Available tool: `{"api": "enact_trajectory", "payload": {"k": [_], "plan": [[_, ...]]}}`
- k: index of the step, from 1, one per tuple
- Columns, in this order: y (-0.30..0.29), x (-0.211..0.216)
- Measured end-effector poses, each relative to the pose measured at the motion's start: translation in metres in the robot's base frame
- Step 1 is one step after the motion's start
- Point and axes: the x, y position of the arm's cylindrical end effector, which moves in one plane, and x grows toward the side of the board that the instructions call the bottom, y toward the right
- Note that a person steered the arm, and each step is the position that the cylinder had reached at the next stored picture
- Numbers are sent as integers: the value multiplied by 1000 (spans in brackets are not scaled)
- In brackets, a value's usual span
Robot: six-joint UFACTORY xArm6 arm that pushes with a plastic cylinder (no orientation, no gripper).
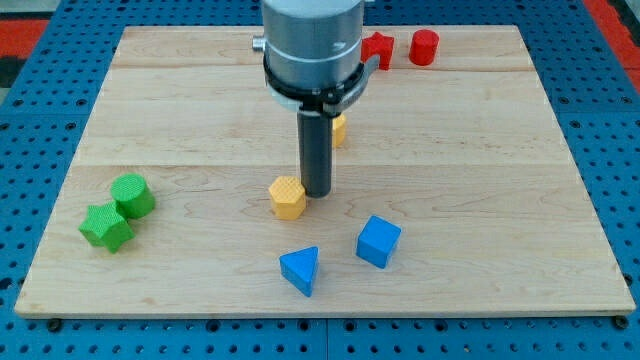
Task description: Push green blocks towards top center
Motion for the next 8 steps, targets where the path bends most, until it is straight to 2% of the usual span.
{"api": "enact_trajectory", "payload": {"k": [1, 2, 3, 6, 7, 8], "plan": [[10, 6], [1, 43], [-32, 54], [-234, 104], [-260, 85], [-259, 78]]}}
